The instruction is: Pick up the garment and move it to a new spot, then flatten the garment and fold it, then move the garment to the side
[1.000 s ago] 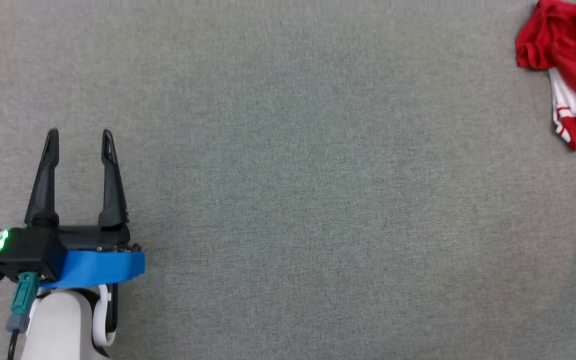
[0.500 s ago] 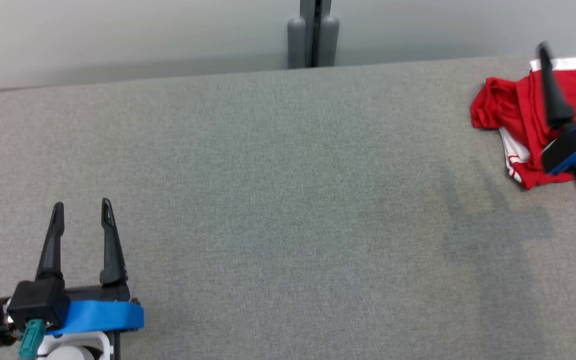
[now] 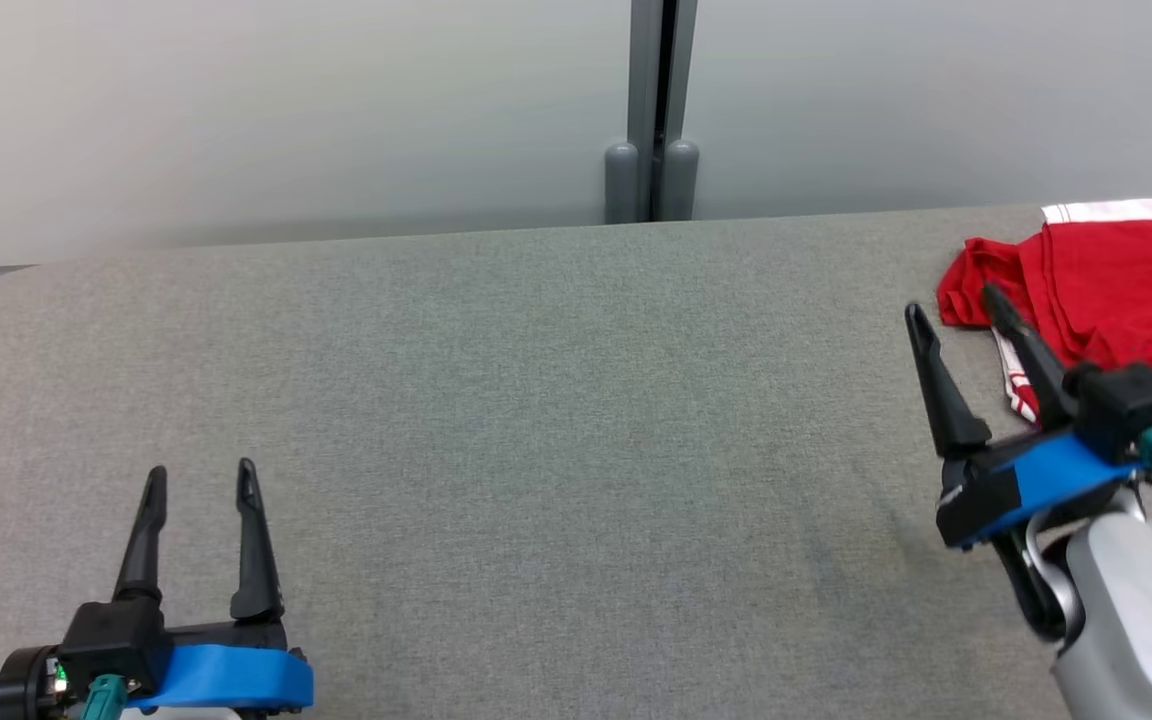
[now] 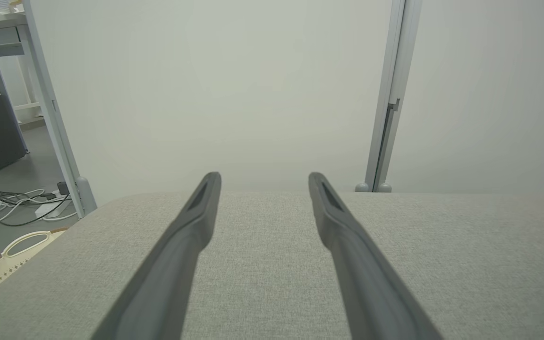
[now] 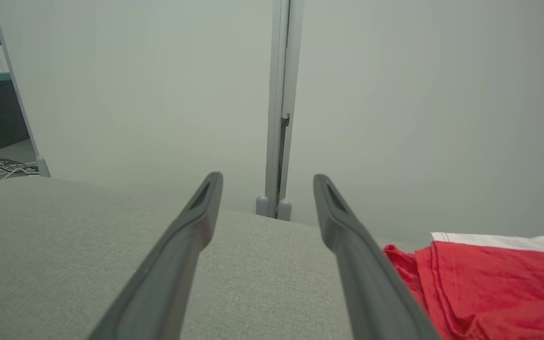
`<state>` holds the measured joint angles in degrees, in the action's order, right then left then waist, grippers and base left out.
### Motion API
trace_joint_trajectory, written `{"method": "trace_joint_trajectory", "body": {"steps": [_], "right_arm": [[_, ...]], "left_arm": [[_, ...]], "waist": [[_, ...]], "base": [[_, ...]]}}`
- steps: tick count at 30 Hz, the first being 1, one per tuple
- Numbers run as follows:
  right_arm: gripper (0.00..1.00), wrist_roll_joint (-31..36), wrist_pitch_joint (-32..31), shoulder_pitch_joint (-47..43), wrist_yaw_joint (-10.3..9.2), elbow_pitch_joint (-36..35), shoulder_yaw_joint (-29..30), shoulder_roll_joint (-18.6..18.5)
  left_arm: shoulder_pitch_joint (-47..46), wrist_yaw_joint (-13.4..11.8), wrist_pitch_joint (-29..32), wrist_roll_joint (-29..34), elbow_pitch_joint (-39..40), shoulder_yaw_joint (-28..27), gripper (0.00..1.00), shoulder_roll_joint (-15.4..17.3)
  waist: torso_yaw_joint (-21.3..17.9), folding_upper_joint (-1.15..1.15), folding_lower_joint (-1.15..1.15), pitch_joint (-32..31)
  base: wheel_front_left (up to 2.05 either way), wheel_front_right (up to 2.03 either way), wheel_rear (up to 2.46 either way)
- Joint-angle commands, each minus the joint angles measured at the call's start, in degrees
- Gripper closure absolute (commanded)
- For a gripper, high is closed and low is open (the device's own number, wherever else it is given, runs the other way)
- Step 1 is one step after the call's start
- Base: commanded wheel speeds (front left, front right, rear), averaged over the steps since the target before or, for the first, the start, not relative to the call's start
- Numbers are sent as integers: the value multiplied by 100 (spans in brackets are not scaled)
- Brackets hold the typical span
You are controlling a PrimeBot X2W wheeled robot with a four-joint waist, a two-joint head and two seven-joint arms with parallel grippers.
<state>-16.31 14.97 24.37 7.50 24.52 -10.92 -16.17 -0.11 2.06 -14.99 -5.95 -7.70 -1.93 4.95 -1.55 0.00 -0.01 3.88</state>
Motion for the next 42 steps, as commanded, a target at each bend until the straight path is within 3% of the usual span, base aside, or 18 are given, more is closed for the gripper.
{"method": "trace_joint_trajectory", "body": {"steps": [1,11,20,41,42], "right_arm": [[0,25,28,-162,-2,-44,53,46],[0,455,29,-1505,-2,-788,1089,747],[0,774,-123,-2166,-2,-1388,1298,1118],[0,820,-317,-2393,-1,-1706,1368,1298],[100,772,-314,-2338,-1,-1657,1361,1274]], "left_arm": [[35,8,-27,18,-25,16,0,-19],[58,65,-27,47,-155,161,0,-60],[28,82,-27,48,-232,191,0,-75],[-43,148,-27,-5,-368,201,0,-58],[10,151,2,-10,-371,211,100,-76]], "waist": [[16,0,1,-15],[143,0,1,-171],[72,0,1,-215],[36,0,1,-181],[37,0,1,-181]], "base": [[0,0,0],[0,0,0],[0,0,0],[0,0,0],[0,0,0]]}}
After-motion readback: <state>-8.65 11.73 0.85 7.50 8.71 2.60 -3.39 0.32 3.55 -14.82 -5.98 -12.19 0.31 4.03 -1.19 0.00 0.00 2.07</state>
